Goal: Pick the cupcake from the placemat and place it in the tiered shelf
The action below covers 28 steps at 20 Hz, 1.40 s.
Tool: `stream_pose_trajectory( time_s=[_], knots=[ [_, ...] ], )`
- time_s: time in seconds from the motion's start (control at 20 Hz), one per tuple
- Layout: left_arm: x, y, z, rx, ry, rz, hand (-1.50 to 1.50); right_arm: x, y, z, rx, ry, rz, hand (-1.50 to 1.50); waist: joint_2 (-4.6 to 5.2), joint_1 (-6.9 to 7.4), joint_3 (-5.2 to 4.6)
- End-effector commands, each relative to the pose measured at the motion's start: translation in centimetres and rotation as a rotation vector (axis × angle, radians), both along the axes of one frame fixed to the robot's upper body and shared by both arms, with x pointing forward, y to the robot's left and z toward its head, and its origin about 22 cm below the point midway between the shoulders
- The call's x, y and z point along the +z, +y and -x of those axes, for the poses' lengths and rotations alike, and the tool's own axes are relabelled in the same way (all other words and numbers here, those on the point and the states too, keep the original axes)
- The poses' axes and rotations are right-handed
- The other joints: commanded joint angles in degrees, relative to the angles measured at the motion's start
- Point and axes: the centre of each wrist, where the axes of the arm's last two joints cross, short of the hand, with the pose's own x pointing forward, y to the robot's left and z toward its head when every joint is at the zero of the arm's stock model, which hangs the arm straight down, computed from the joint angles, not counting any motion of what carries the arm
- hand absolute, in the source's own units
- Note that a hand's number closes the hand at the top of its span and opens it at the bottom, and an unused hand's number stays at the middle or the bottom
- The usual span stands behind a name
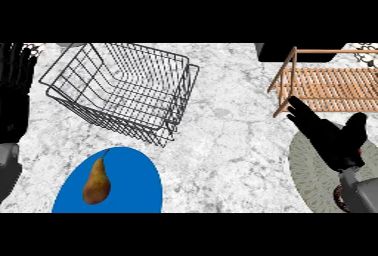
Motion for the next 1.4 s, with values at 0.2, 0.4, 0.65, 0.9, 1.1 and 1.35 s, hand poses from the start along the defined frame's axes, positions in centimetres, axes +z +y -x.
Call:
stream_pose_trajectory(
  time_s=[0.2,0.4,0.65,0.9,1.1,1.35],
  knots=[
    [-10.1,2.1,4.6,0.107,0.526,0.146,0.0,7.4,-11.7,1.9,-0.27,-0.429,0.206,1.5,0.39,-6.95,0.03],
    [-12.0,1.4,6.5,0.079,0.63,0.239,0.0,4.5,-18.7,6.1,-0.521,-0.172,0.456,1.5,2.2,-7.54,0.12],
    [-12.6,1.8,7.8,0.059,0.654,0.246,0.0,3.0,-20.2,8.6,-0.457,-0.255,0.329,-1.5,1.67,-6.73,0.28],
    [-12.6,2.0,8.8,0.051,0.675,0.242,0.0,3.8,-21.4,10.6,-0.244,-0.239,0.326,-1.5,1.33,-6.77,0.01],
    [-12.1,2.1,8.8,0.04,0.668,0.241,0.0,5.4,-22.8,11.8,-0.125,-0.213,0.349,-1.5,1.48,-6.84,-0.08],
    [-12.0,2.5,9.6,0.028,0.689,0.241,0.0,9.0,-23.0,11.0,-0.045,-0.152,0.459,-1.5,1.64,-5.4,-0.46]
  ],
)
